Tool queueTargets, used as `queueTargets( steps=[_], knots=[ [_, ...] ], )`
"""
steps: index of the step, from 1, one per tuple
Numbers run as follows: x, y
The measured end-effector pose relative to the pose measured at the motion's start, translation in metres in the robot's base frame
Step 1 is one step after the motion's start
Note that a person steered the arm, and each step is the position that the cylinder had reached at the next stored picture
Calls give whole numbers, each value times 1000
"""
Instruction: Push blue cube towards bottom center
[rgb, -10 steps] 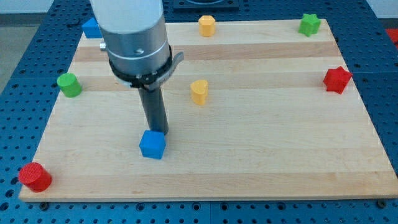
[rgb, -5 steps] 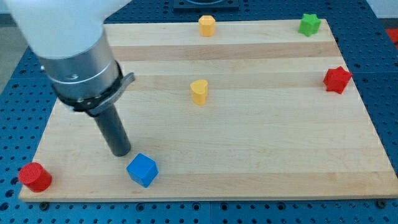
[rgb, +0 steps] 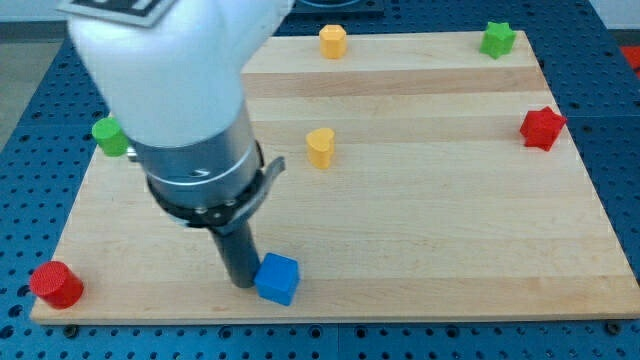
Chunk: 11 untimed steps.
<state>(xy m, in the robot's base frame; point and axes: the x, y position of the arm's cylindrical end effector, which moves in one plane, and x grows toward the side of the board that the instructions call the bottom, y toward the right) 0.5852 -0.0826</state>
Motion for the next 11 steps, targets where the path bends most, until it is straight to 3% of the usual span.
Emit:
queueTargets(
  steps=[3,8,11],
  knots=[
    [3,22],
    [-11,-21],
    [13,-11]
  ],
)
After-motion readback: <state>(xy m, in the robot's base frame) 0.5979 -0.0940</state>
